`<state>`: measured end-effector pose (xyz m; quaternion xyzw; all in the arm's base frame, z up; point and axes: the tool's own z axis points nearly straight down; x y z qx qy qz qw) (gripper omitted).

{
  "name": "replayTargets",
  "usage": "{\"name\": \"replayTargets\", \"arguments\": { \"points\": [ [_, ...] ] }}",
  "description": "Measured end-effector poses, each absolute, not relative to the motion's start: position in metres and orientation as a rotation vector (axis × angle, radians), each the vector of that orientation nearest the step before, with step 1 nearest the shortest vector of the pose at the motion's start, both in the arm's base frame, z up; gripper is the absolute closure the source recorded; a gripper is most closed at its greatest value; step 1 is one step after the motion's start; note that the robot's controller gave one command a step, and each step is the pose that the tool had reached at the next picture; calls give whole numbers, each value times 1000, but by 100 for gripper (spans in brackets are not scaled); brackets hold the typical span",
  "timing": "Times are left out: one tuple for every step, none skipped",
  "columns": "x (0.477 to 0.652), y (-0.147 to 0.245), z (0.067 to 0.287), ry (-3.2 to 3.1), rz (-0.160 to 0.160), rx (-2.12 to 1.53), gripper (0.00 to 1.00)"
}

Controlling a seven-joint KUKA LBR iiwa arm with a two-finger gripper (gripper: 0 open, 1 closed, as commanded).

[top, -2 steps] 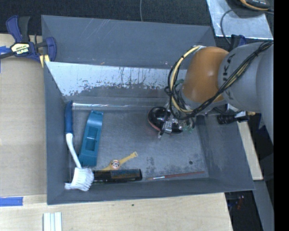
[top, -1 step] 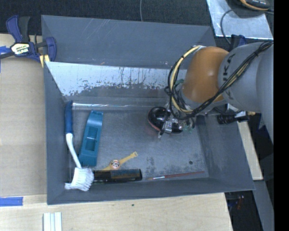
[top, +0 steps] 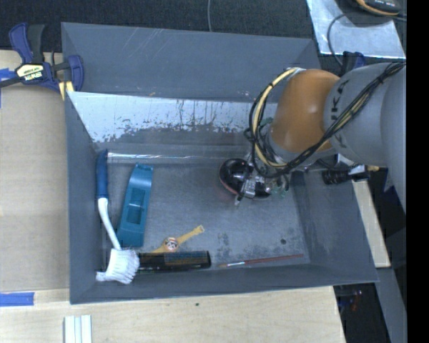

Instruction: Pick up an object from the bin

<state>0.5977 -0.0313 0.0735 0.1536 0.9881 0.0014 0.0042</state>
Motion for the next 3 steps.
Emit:
{"name": "replayTargets", "arguments": {
  "points": [
    [598, -31, 73, 3096, 4, 481, 100],
    [606, -38, 228, 3101, 4, 424, 100],
    [605, -38, 228, 3103, 4, 423, 100]
  ]
}}
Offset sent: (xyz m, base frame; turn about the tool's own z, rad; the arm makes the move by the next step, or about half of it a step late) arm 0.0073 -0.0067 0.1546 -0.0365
